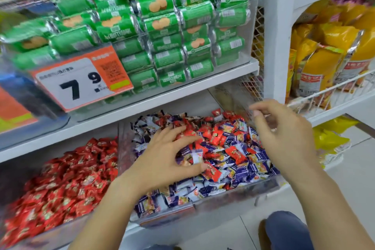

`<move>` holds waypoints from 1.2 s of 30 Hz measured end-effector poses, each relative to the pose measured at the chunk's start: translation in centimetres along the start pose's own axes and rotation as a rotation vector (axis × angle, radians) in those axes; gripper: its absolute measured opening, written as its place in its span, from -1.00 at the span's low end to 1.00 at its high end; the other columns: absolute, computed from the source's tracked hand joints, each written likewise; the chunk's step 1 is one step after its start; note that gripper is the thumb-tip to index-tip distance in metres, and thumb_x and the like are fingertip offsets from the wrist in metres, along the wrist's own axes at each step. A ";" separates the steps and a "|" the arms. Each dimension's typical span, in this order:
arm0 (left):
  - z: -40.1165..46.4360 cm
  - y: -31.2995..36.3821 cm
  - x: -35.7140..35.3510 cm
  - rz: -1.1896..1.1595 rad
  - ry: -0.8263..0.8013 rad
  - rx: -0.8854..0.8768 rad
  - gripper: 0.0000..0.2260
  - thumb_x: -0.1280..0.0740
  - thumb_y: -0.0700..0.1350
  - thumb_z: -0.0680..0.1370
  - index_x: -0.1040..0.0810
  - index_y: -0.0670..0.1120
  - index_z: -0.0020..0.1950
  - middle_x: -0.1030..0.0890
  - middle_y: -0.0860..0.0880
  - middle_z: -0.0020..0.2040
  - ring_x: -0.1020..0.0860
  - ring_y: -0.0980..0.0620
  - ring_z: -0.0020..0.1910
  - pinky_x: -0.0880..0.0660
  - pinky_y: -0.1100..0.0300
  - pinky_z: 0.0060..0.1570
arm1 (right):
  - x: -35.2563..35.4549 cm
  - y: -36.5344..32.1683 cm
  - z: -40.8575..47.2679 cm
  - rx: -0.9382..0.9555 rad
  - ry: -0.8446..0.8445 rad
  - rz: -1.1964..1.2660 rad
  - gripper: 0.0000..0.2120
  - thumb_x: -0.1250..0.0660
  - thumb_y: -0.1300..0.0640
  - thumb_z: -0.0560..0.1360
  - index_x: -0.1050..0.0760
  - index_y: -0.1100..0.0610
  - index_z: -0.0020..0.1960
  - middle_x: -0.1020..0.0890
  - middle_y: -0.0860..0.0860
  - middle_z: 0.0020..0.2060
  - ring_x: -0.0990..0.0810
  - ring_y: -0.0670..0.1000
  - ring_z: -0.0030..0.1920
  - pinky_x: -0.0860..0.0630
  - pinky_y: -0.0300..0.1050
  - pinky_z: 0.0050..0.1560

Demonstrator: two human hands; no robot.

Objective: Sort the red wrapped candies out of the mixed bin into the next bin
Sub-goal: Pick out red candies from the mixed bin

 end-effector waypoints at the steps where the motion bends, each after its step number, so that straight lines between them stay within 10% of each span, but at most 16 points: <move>1: -0.5 -0.1 0.7 -0.074 0.067 0.009 -0.36 -0.08 0.51 0.34 -0.27 0.35 0.38 -0.17 0.16 0.50 -0.05 0.13 0.49 -0.03 0.05 0.47 | -1.4 0.0 -0.2 -0.002 -0.088 -0.018 -0.87 -0.27 0.11 0.54 -0.57 -0.02 0.03 -0.62 -0.09 -0.17 -0.58 -0.03 -0.20 -0.49 -0.08 -0.16; 10: -2.3 -2.5 4.3 -0.225 0.505 0.099 -0.74 -0.21 -0.10 0.60 -0.50 0.04 0.27 -0.44 0.19 0.13 -0.31 0.38 0.10 -0.12 0.65 0.06 | -8.1 3.4 -2.8 -0.087 -0.563 -0.388 -0.67 -0.24 -0.13 0.54 -0.47 -0.08 0.27 -0.59 0.01 0.10 -0.57 0.05 0.04 -0.47 -0.10 -0.03; 20: 0.6 -4.1 1.3 -0.169 0.266 0.250 -0.60 -0.10 0.15 0.60 -0.31 0.13 0.44 -0.46 -0.01 0.34 -0.41 -0.05 0.31 -0.32 0.12 0.24 | -9.1 3.4 -3.2 -0.090 -0.595 -0.441 -0.63 -0.25 -0.01 0.53 -0.39 -0.08 0.34 -0.43 -0.04 -0.09 -0.51 0.04 -0.14 -0.39 -0.12 -0.16; 27: 0.7 -3.4 2.2 -0.173 0.332 0.187 -0.84 -0.28 -0.02 0.56 -0.54 0.12 0.14 -0.55 0.10 0.01 -0.50 0.08 0.00 -0.37 0.19 -0.03 | -7.6 0.1 -2.1 -0.070 -0.327 0.004 -0.79 -0.04 0.17 0.44 -0.44 0.04 -0.21 -0.48 -0.07 -0.31 -0.43 -0.16 -0.23 -0.29 -0.30 -0.25; 33: -2.3 -5.0 4.8 -0.392 0.484 0.274 -0.87 -0.18 -0.17 0.60 -0.39 0.05 0.07 -0.55 0.08 -0.12 -0.48 0.16 -0.37 -0.39 0.28 -0.37 | -11.7 -0.6 -2.9 -0.062 -0.532 -0.241 -0.60 -0.17 -0.26 0.50 -0.46 -0.13 0.26 -0.50 -0.09 0.17 -0.55 -0.04 0.06 -0.49 -0.07 -0.01; 36: -3.4 -5.5 4.9 -0.380 0.443 0.334 -0.83 -0.14 -0.22 0.56 -0.37 0.03 0.05 -0.48 0.07 -0.07 -0.47 0.15 -0.18 -0.35 0.23 -0.27 | -12.9 -0.1 -3.1 -0.067 -0.599 -0.314 -0.47 -0.25 -0.34 0.41 -0.43 -0.11 0.30 -0.56 -0.09 0.13 -0.55 0.00 0.05 -0.50 -0.08 -0.05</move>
Point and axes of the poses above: each hand's wrist, its own z-axis towards the middle knuckle, its own x-axis out of the back of the hand, y = z × x, the point moved 9 cm from there along z, towards the middle knuckle
